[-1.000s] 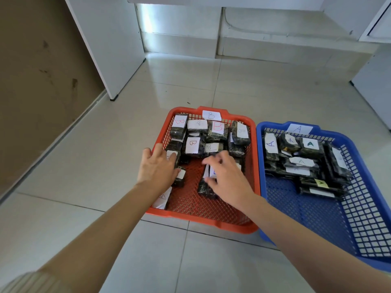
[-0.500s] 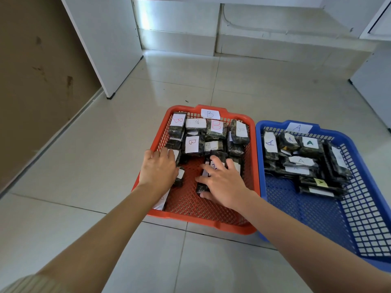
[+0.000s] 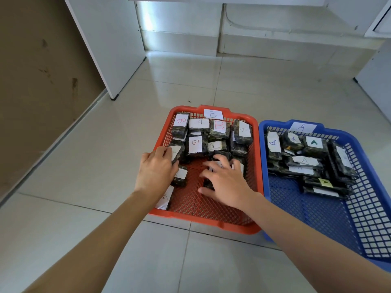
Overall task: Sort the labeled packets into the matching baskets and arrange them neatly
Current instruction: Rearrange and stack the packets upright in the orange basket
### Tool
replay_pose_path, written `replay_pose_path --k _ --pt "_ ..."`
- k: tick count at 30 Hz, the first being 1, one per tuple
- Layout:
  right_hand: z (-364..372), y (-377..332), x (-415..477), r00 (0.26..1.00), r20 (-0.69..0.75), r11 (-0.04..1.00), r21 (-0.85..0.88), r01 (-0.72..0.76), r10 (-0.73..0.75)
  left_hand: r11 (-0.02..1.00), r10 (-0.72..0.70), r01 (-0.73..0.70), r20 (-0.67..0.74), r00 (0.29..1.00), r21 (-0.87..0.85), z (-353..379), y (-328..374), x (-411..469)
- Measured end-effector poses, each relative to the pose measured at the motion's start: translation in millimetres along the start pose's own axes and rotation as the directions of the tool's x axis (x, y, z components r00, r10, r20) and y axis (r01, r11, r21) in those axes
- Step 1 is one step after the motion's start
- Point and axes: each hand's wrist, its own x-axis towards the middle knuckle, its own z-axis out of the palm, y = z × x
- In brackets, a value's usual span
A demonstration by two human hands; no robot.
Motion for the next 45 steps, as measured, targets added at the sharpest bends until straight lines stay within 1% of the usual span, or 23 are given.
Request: replay_pose_path --k 2,4,6,8,9,12,15,16,18,21,23,25,27,29,31,33,34,36,40,42,45 --pt "-5.5 3.2 2.8 0.991 -0.120 0.991 0.127 -0.047 0.062 0.976 -0.085 0.074 -0.045 0.995 -0.205 -7.1 0.6 -2.9" --pt "-11.5 8.4 10.1 0.956 -0.257 0.969 0.231 -0.082 0.142 0.916 -0.162 0.131 -0.052 0.985 -0.380 -15.0 3.7 -5.2" --pt "-17.5 13.3 23.0 0.921 -0.323 0.928 0.361 -0.095 0.220 0.870 -0.199 0.165 -0.025 0.980 -0.465 -18.5 7.1 -6.8" --pt "-20.9 17.6 39.5 0.932 -0.283 0.900 0.427 -0.088 0.226 0.865 -0.182 0.159 -0.001 0.983 -0.475 -16.7 8.5 -8.8" --pt "-20.8 19.7 48.2 0.950 -0.237 0.907 0.411 -0.090 0.202 0.868 -0.173 0.158 0.012 0.985 -0.472 -14.8 7.9 -9.9" --pt "-16.7 25.2 71.8 0.985 -0.096 0.956 0.273 -0.111 0.142 0.870 -0.160 0.142 0.003 0.987 -0.471 -12.0 5.3 -11.3" --pt "-14.0 30.0 86.7 0.994 -0.037 0.982 0.162 -0.094 0.101 0.860 -0.143 0.081 -0.085 0.986 -0.504 -11.3 3.6 -10.8" --pt "-14.9 31.7 89.2 0.995 -0.033 0.981 0.174 -0.083 0.090 0.859 -0.138 0.063 -0.112 0.984 -0.509 -11.1 2.7 -10.6" --pt "-20.1 36.0 89.7 0.994 -0.025 0.945 0.313 -0.098 0.111 0.857 -0.136 0.049 -0.134 0.982 -0.512 -10.9 1.4 -10.3" --pt "-28.4 46.1 84.3 0.977 -0.040 0.827 0.540 -0.154 0.208 0.859 -0.119 0.042 -0.120 0.986 -0.510 -7.6 1.1 -7.1" --pt "-31.3 52.4 78.8 0.948 -0.095 0.757 0.628 -0.179 0.302 0.866 -0.090 0.031 -0.095 0.991 -0.499 -4.3 3.9 -3.5" --pt "-33.0 56.6 72.1 0.924 -0.126 0.717 0.671 -0.189 0.362 0.883 -0.042 0.010 -0.057 0.997 -0.469 -0.8 10.5 -0.1" --pt "-33.7 58.9 65.8 0.922 -0.122 0.716 0.671 -0.196 0.367 0.902 0.025 -0.019 0.008 1.000 -0.431 1.5 20.9 1.6" --pt "-34.0 59.8 60.3 0.927 -0.119 0.721 0.666 -0.192 0.356 0.923 0.083 -0.034 0.112 0.990 -0.382 4.0 32.2 3.6" --pt "-33.0 60.2 55.1 0.933 -0.109 0.726 0.662 -0.189 0.343 0.951 0.096 -0.023 0.223 0.970 -0.310 7.6 40.8 7.3" --pt "-30.6 61.4 50.2 0.938 -0.095 0.723 0.664 -0.189 0.332 0.970 0.085 -0.009 0.302 0.950 -0.244 9.8 47.2 11.7" --pt "-29.8 62.5 47.9 0.939 -0.092 0.719 0.669 -0.189 0.333 0.972 0.077 0.002 0.327 0.942 -0.236 10.9 49.5 12.8" --pt "-30.2 64.9 44.0 0.933 -0.093 0.707 0.679 -0.196 0.348 0.962 0.080 0.025 0.368 0.926 -0.272 11.6 53.5 11.5" --pt "-34.7 67.4 40.9 0.918 -0.103 0.687 0.696 -0.208 0.382 0.944 0.139 0.024 0.461 0.876 -0.330 9.1 54.4 5.7" --pt "-35.9 66.4 41.4 0.913 -0.112 0.680 0.704 -0.205 0.392 0.943 0.153 0.021 0.487 0.860 -0.332 10.1 52.6 7.0" --pt "-34.9 64.3 42.5 0.912 -0.112 0.679 0.704 -0.207 0.395 0.949 0.129 0.041 0.502 0.855 -0.314 12.1 53.0 12.1"
